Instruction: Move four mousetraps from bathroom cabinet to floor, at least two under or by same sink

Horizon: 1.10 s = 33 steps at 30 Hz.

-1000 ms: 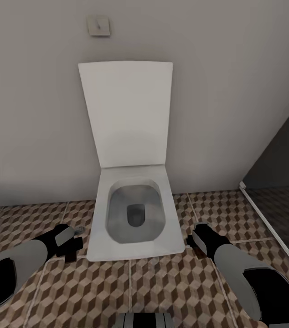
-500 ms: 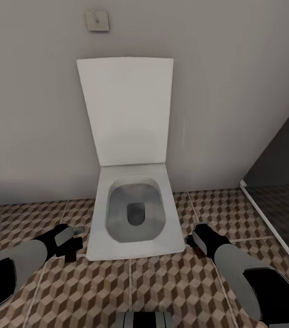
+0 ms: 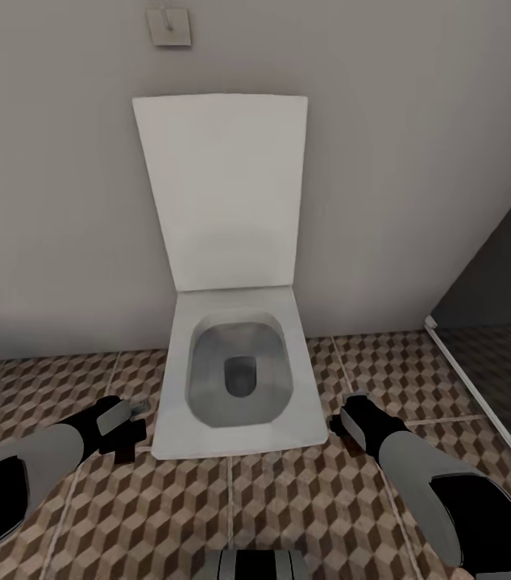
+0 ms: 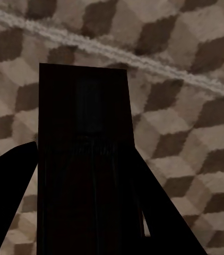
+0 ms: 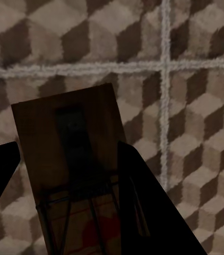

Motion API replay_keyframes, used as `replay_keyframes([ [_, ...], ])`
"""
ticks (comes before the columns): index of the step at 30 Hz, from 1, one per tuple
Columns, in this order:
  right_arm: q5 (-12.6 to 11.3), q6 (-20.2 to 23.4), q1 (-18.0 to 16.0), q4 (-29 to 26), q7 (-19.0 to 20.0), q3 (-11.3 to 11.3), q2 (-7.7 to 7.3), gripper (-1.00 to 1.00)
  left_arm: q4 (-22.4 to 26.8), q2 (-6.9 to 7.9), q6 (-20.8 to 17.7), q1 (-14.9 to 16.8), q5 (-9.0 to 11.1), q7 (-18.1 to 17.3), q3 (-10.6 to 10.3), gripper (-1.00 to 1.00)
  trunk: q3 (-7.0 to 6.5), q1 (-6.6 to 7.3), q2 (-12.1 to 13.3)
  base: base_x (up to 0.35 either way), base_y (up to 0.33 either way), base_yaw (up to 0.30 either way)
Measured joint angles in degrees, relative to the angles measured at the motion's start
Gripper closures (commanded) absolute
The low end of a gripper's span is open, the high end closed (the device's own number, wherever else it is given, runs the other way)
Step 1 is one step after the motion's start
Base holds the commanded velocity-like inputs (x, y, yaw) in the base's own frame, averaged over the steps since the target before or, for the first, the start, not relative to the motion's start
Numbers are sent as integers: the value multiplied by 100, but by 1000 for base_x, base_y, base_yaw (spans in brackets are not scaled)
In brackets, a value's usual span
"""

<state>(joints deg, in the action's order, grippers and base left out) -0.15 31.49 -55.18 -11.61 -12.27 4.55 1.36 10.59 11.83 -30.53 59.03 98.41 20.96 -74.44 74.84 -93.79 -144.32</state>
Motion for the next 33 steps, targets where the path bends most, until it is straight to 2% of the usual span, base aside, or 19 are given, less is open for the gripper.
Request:
replay_keyframes([
  [6, 0, -3, 0, -8, 0, 0, -2, 100, 0, 4, 3, 0, -1, 0, 0, 100, 0, 0, 0, 0, 0, 0],
  [10, 4, -9, 0, -36, -7, -1, -3, 100, 0, 5, 8, 0, 0, 0, 1, 100, 88, -11, -5, 0, 0, 0],
  [15, 11, -9, -29, -51, -9, 2, -21, 100, 0, 12, 9, 0, -2, 1, 0, 100, 89, -10, -5, 0, 0, 0],
  [18, 7, -9, -73, -45, -9, -1, -28, 100, 0, 8, 9, 0, 0, 0, 1, 100, 155, -19, -9, 0, 0, 0],
  [27, 16, -22, -79, -51, -9, 0, -37, 100, 0, 5, 9, 0, -2, 1, 0, 100, 155, -18, -9, 0, 0, 0],
  [31, 15, -26, -79, -48, -9, -1, -38, 100, 0, 5, 9, 0, -1, 2, 1, 100, 243, -29, -14, 0, 0, 0],
  [33, 16, -27, -79, -51, -9, 0, -38, 100, 0, 6, 9, 0, -2, 1, 0, 100, 244, -28, -15, 0, 0, 0],
])
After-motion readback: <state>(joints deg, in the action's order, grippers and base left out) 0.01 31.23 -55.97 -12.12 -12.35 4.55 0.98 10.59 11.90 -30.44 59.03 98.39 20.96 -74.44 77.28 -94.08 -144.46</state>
